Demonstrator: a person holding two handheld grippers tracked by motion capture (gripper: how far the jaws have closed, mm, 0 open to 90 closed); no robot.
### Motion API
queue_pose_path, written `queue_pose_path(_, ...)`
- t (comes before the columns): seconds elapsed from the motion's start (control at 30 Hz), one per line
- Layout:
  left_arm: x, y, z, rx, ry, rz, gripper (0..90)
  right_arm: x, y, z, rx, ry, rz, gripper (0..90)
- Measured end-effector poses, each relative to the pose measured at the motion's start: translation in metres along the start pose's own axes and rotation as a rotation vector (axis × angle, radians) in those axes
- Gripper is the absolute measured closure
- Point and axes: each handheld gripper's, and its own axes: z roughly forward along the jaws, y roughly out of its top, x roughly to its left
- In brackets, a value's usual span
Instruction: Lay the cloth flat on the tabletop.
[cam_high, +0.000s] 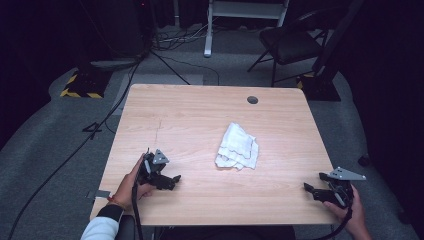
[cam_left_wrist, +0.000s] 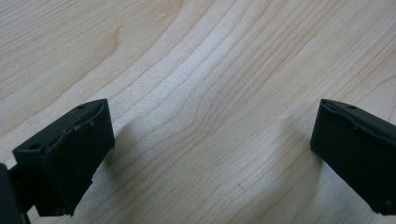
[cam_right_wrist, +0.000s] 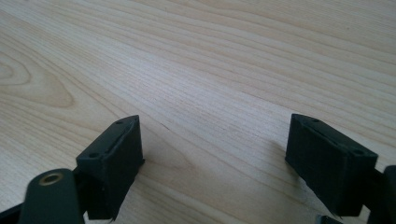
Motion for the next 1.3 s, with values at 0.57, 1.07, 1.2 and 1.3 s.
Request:
queue_pose_path(0.57,0.007,-0.003,-0.003,0.004,-0.057,0.074,0.2,0.001,0.012,0.010,0.021,0.086,-0.079,17.9)
queue_pose_path(1.07,-0.008,0.041,0.024,0.011,-0.171,0.168,16.7,0.038,0.058,0.049,0.079,0.190,-0.221,29.7)
queue_pose_path(1.2,-0.020,0.056,0.030,-0.014,-0.197,0.207,19.5,0.043,0.063,0.056,0.066,0.203,-0.220,28.8)
queue_pose_path(1.3,-0.040,0.082,0.039,-0.040,-0.218,0.281,19.4,0.039,0.059,0.059,0.017,0.211,-0.190,27.8)
